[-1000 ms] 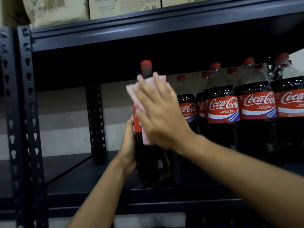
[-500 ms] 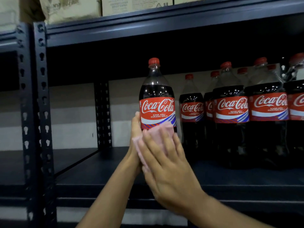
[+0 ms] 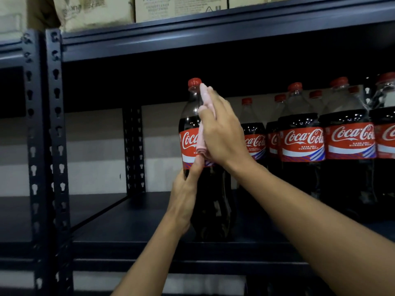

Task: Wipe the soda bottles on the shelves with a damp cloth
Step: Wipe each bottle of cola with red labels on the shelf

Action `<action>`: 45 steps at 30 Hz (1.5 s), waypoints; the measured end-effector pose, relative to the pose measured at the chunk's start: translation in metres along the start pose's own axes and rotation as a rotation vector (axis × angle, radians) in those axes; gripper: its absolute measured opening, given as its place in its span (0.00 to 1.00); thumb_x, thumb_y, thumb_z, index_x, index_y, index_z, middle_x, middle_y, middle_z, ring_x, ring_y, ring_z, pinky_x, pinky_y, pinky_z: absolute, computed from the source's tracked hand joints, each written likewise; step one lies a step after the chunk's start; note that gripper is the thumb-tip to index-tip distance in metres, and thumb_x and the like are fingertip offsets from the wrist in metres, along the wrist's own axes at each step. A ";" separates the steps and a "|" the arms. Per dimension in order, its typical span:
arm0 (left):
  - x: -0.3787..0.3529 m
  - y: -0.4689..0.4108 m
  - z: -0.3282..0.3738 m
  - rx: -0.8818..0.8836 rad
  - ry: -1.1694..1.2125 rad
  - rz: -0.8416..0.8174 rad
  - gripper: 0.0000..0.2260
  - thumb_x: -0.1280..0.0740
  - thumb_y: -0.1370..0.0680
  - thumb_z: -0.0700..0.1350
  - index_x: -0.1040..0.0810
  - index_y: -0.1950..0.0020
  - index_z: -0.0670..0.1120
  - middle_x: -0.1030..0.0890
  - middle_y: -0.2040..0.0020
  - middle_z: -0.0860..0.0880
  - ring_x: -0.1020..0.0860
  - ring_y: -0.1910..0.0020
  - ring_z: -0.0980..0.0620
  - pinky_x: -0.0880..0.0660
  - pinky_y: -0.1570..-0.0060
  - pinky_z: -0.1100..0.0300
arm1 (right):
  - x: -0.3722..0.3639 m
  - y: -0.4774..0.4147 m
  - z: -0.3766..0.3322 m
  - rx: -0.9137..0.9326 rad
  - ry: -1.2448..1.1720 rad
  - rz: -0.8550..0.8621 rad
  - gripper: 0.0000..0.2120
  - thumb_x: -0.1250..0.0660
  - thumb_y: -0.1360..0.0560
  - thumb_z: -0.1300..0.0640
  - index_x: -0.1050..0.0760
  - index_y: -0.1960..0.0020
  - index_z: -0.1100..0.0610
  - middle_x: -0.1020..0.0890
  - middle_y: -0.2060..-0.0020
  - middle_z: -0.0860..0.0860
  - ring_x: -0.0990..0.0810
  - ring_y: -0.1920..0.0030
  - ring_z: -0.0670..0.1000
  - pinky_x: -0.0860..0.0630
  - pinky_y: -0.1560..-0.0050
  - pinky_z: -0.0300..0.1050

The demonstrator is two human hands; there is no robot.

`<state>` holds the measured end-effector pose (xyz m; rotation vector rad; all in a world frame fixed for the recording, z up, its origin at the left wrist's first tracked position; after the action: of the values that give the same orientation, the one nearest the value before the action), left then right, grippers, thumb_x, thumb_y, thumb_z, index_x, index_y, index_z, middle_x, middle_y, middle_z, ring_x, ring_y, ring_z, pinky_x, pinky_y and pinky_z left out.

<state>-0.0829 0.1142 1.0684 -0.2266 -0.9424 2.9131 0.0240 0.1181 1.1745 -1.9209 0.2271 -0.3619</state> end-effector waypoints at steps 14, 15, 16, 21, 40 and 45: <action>-0.009 -0.013 0.016 0.158 0.617 0.147 0.38 0.40 0.21 0.72 0.15 0.36 0.40 0.17 0.35 0.37 0.16 0.39 0.42 0.22 0.33 0.48 | 0.004 0.129 0.008 0.128 0.239 0.002 0.27 0.43 0.20 0.46 0.32 0.22 0.50 0.32 0.22 0.47 0.38 0.20 0.48 0.41 0.21 0.50; -0.013 -0.011 0.017 0.187 0.644 0.130 0.40 0.40 0.22 0.74 0.16 0.35 0.39 0.17 0.34 0.37 0.17 0.37 0.41 0.24 0.31 0.47 | 0.006 0.131 0.010 0.250 0.300 0.053 0.26 0.40 0.21 0.48 0.29 0.24 0.53 0.29 0.24 0.51 0.36 0.21 0.53 0.39 0.22 0.53; -0.017 -0.010 0.017 0.208 0.666 0.104 0.42 0.40 0.23 0.76 0.15 0.35 0.39 0.18 0.33 0.38 0.17 0.35 0.42 0.25 0.30 0.48 | 0.009 0.129 0.012 0.350 0.333 0.101 0.24 0.38 0.21 0.49 0.25 0.27 0.55 0.26 0.26 0.53 0.32 0.23 0.57 0.36 0.25 0.57; -0.035 -0.015 0.012 0.194 0.711 0.011 0.34 0.39 0.19 0.70 0.13 0.53 0.39 0.15 0.50 0.39 0.14 0.48 0.45 0.17 0.45 0.54 | 0.033 0.091 0.006 0.477 0.228 0.312 0.14 0.35 0.21 0.50 0.15 0.45 0.57 0.15 0.51 0.51 0.19 0.53 0.59 0.27 0.49 0.58; -0.054 -0.006 0.022 0.240 0.588 0.152 0.34 0.33 0.22 0.68 0.19 0.32 0.42 0.14 0.40 0.38 0.13 0.45 0.41 0.16 0.47 0.48 | 0.048 0.098 -0.006 -0.292 -0.366 0.491 0.08 0.39 0.22 0.51 0.25 0.59 0.47 0.22 0.64 0.38 0.23 0.58 0.43 0.27 0.52 0.43; -0.038 0.005 0.016 0.186 0.421 0.186 0.25 0.33 0.20 0.64 0.18 0.38 0.44 0.14 0.50 0.42 0.13 0.57 0.45 0.15 0.53 0.49 | 0.068 0.098 0.008 -0.559 -0.357 0.256 0.12 0.38 0.20 0.51 0.21 0.59 0.51 0.19 0.66 0.39 0.22 0.60 0.39 0.28 0.52 0.44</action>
<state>-0.0476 0.0967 1.0830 -0.9128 -0.6078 2.9052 0.0917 0.0666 1.0905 -2.4249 0.3576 0.2464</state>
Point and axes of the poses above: each hand's wrist, its own y-axis away from the middle knuckle, its own x-axis out of the back of the hand, z = x × y, the point moved 1 cm from there along -y, towards the middle knuckle
